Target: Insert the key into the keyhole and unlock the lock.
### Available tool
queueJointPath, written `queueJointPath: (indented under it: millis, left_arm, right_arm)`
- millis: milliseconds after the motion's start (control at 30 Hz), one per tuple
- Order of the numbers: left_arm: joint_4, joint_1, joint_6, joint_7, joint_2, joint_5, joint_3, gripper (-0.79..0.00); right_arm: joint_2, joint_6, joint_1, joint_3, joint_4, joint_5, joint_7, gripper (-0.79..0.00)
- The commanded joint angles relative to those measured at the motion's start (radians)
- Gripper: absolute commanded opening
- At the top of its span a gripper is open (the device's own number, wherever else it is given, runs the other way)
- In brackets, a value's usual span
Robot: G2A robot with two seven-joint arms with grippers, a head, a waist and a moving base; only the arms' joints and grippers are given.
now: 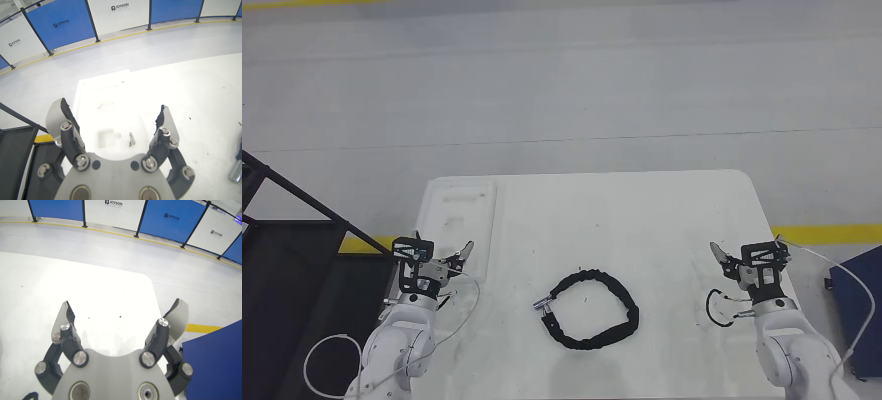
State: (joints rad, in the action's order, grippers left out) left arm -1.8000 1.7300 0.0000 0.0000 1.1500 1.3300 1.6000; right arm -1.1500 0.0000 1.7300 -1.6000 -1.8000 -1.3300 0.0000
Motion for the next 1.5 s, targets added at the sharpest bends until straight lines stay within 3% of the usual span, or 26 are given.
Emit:
queueJointPath:
  millis: [0,67,133,233,300,400,567,733,967,1133,1300,1367,1467]
  left_arm:
    - [-0.006,-0.001,-0.011,-0.006,0.001,-0.022,-0.003,0.0]
    - [-0.051,-0.003,-0.069,-0.047,0.001,-0.112,0.013,0.0]
    - [-0.091,0.004,-0.095,-0.08,-0.006,-0.058,0.052,0.0]
    - [-0.18,0.012,-0.163,-0.204,-0.011,-0.149,0.098,0.0]
    - [-0.251,0.019,-0.208,-0.248,-0.021,-0.071,0.165,0.0]
    - [-0.307,0.018,-0.259,-0.306,-0.027,-0.083,0.218,0.0]
    - [-0.335,-0.02,-0.391,-0.436,-0.042,-0.068,0.268,0.0]
    - [-0.32,-0.083,-0.506,-0.7,-0.056,-0.189,0.252,0.0]
    - [-0.271,-0.209,-0.458,-1.008,-0.066,-0.265,0.133,0.0]
    - [-0.188,-0.303,-0.298,-1.154,-0.063,-0.272,0.047,0.0]
    - [-0.14,-0.367,-0.146,-1.213,-0.056,-0.283,-0.015,0.0]
    - [-0.138,-0.377,-0.196,-1.194,-0.06,-0.214,-0.041,0.0]
    - [-0.138,-0.377,-0.196,-1.194,-0.06,-0.214,-0.041,0.0]
  right_arm:
    - [0.0,0.0,0.0,0.0,0.0,0.0,0.0,0.0]
    - [0.0,0.0,0.0,0.0,0.0,0.0,0.0,0.0]
    - [0.0,0.0,0.0,0.0,0.0,0.0,0.0,0.0]
    - [0.0,0.0,0.0,0.0,0.0,0.0,0.0,0.0]
    - [0.0,0.0,0.0,0.0,0.0,0.0,0.0,0.0]
    - [0.0,0.0,0.0,0.0,0.0,0.0,0.0,0.0]
    - [0.0,0.0,0.0,0.0,0.0,0.0,0.0,0.0]
    - [0.0,0.0,0.0,0.0,0.0,0.0,0.0,0.0]
    - [0.0,0.0,0.0,0.0,0.0,0.0,0.0,0.0]
    - [0.0,0.0,0.0,0.0,0.0,0.0,0.0,0.0]
    - [0.0,0.0,0.0,0.0,0.0,0.0,0.0,0.0]
    - [0.0,0.0,0.0,0.0,0.0,0.0,0.0,0.0]
    - [0.0,0.0,0.0,0.0,0.0,0.0,0.0,0.0]
